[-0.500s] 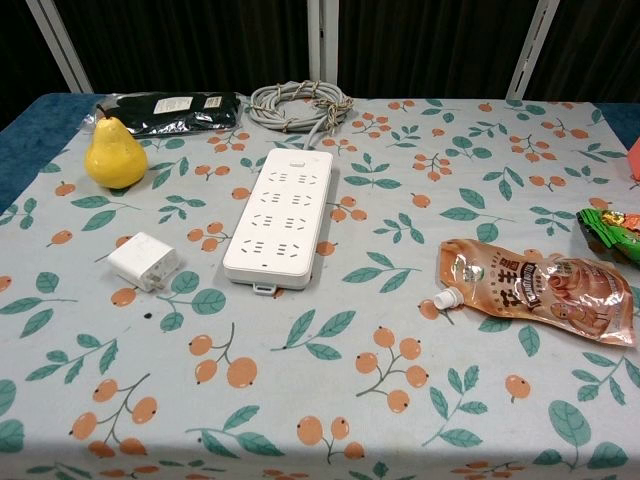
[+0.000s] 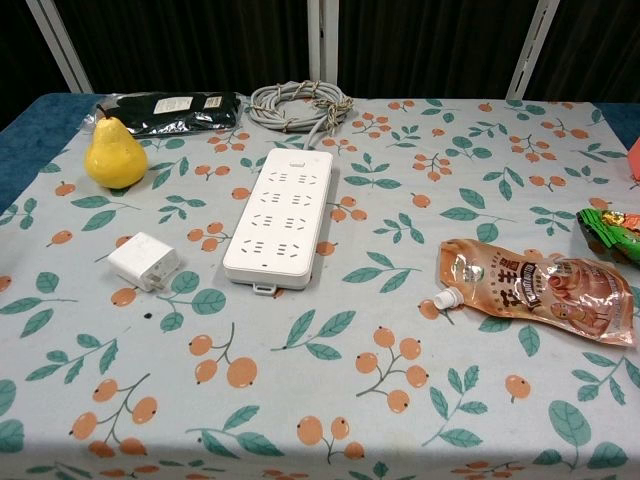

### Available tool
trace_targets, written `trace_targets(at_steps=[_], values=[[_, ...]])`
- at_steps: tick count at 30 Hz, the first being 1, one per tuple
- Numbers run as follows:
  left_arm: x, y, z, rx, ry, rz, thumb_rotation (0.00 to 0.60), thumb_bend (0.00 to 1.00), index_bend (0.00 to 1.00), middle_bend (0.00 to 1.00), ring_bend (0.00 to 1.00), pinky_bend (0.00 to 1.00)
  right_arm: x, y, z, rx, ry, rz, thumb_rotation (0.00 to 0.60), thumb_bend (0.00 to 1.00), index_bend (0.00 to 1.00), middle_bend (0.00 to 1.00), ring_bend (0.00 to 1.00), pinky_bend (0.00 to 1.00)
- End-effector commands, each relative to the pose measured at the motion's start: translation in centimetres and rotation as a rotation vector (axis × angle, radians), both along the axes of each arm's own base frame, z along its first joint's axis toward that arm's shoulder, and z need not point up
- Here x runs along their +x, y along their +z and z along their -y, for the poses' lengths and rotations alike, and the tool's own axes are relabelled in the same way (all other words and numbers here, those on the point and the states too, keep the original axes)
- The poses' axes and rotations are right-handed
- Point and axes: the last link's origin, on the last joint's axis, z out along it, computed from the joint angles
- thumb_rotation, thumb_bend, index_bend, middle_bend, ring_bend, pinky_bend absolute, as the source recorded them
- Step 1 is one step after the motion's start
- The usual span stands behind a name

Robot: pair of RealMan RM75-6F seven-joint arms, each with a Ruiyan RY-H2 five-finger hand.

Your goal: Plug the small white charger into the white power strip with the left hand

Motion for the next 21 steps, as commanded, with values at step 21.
trace_targets(at_steps=[21], values=[[10.4,-13.3,-11.0,-0.493,-0.295,-0.106,0.600,0.28,0.32,0.11,0.00,0.00,-0.5,-0.6,0.5,0.025,-0.005,0.020,0.600,0.30,0.00,0.00,0.00,0.00]])
